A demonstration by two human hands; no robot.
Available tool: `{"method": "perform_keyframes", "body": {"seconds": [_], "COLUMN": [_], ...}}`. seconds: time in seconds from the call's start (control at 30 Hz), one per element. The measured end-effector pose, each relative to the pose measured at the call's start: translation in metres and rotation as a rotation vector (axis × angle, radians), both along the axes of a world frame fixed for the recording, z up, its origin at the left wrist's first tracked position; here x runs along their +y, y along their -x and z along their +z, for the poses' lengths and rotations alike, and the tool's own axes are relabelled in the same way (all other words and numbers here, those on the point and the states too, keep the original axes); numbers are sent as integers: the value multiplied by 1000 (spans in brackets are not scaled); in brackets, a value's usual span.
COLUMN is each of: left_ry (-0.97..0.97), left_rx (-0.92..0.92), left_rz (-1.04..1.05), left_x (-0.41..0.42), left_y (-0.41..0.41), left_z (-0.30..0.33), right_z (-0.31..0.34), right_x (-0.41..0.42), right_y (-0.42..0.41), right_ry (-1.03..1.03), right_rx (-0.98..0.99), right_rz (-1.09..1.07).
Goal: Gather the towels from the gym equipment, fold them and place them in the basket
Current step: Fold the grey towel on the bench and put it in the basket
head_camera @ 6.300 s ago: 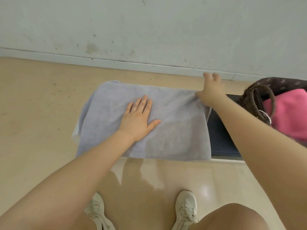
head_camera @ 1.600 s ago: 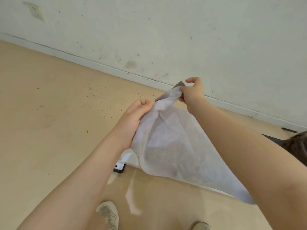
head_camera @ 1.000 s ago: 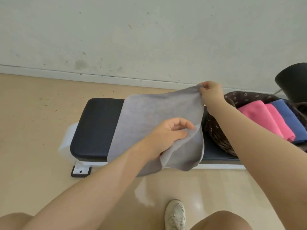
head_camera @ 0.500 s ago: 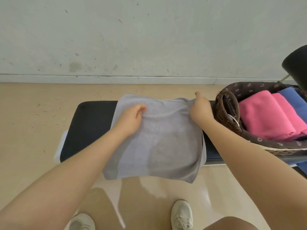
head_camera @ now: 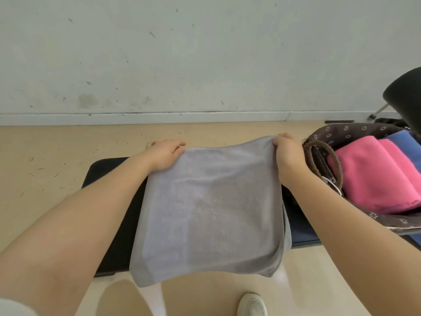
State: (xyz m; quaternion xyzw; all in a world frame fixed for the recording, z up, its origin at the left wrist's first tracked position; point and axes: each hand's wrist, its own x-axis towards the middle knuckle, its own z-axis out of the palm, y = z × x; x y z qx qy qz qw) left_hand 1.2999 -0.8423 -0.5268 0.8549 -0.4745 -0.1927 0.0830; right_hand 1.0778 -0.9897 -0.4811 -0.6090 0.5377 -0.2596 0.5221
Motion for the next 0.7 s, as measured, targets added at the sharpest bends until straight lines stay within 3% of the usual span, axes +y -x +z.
{"method": "perform_keyframes", "body": {"seconds": [0.13,0.2,0.3,0.37,0.47,0.57,0.7], "left_ry": [229,346,226,169,163,8,-124], "left_rx": [2,85,65,131,192,199,191], "left_rz": [76,188,236,234,256,277,260], "left_x": [6,12,20,21,16,9,6], "left_y": [-11,-17,-28,-29,-27,-30,-31], "left_z": [6,6,1,-4,-7,-4,1], "right_z": [6,0,-25,-39,-45,-43,-40], "right_x": [-12,-21,-33,-37,-42,-49,-53], "right_y": [-15,-23,-29,-29,-28,-34,-41], "right_ry": [47,150,264,294,248,129,75], "right_rx": [-40,55,517,723,805,800,945], "right_rz": [-57,-49,146,211,250,299,454]}}
